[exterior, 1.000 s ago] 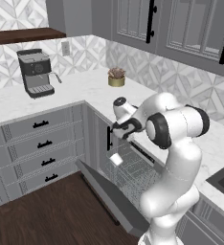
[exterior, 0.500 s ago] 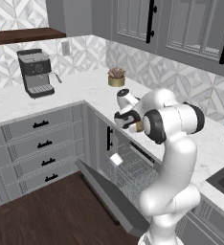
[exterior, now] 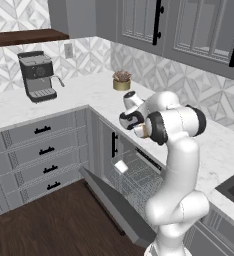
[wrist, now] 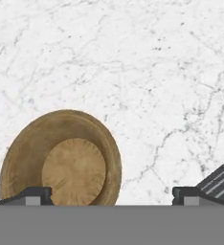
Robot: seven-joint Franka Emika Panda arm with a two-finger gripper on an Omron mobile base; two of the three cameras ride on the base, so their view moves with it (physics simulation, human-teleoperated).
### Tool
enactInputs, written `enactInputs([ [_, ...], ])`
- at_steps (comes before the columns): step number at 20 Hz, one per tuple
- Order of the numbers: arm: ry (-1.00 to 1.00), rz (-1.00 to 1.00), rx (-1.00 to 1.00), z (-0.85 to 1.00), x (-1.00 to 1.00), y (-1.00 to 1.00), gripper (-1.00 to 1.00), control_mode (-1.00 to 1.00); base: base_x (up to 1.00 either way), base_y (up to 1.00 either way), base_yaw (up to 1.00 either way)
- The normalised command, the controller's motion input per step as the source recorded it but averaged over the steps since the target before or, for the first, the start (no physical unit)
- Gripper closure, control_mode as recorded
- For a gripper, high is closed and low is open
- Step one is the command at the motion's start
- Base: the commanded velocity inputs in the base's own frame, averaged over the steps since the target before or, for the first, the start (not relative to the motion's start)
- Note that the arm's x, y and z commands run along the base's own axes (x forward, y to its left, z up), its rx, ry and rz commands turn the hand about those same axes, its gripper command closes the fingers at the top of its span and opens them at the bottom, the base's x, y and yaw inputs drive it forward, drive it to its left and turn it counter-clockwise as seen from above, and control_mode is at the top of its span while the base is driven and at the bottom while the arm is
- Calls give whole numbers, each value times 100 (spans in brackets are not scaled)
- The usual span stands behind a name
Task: Pick up the cup and bowl from the counter, place them in the dishwasher, and close the dishwasher door.
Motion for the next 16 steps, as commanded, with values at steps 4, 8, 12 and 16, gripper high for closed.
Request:
enactInputs([
  [4,0,-17,5,-43,-4,0,-100,-100,0,0,0],
  [8,0,-15,4,-38,0,0,-100,-100,0,0,0],
  [12,0,-12,2,-40,0,1,-100,-100,0,0,0],
  [16,0,-9,1,-52,16,4,-100,-100,0,0,0],
])
